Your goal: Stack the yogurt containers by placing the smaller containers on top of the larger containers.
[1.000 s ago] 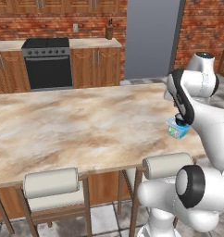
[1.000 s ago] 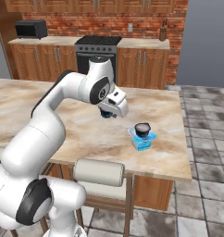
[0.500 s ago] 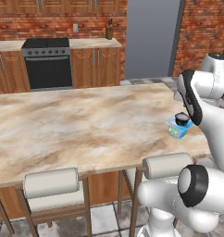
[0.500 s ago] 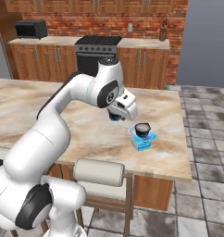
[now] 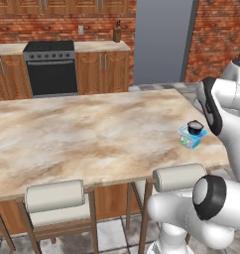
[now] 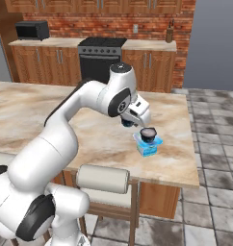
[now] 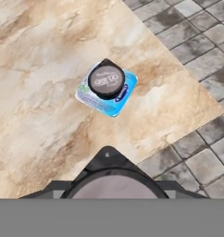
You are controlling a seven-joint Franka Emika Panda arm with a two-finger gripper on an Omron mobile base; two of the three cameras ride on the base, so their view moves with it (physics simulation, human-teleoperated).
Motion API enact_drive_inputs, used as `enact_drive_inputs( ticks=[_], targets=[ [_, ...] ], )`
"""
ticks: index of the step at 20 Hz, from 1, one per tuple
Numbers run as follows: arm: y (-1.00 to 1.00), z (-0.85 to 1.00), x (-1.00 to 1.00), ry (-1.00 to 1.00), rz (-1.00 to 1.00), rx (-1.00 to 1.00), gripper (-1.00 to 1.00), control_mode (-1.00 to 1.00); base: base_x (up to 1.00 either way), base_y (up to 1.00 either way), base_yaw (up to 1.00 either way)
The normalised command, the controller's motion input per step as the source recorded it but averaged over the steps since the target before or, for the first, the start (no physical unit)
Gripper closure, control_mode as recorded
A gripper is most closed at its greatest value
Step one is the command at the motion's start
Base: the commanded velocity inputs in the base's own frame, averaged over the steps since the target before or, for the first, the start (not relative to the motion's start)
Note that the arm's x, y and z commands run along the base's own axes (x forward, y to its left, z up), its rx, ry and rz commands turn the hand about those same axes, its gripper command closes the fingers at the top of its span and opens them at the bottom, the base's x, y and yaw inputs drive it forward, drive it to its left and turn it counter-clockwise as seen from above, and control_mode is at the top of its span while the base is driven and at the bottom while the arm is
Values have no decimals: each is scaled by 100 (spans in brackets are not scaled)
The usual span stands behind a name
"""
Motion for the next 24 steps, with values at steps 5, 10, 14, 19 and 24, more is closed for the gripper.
enact_drive_inputs(
  ticks=[5, 10, 14, 19, 24],
  targets=[
    [-20, -12, 5, -7, -1, 0, 100, -100, 0, 0, 0],
    [-6, -20, 18, -7, 0, 0, 100, -100, 0, 0, 0],
    [-1, -16, 22, -3, 0, 0, 100, -100, 0, 0, 0],
    [-4, -7, 15, 1, 0, 0, 100, -100, 0, 0, 0],
    [-11, 0, 6, 6, -1, 0, 100, -100, 0, 0, 0]
  ],
)
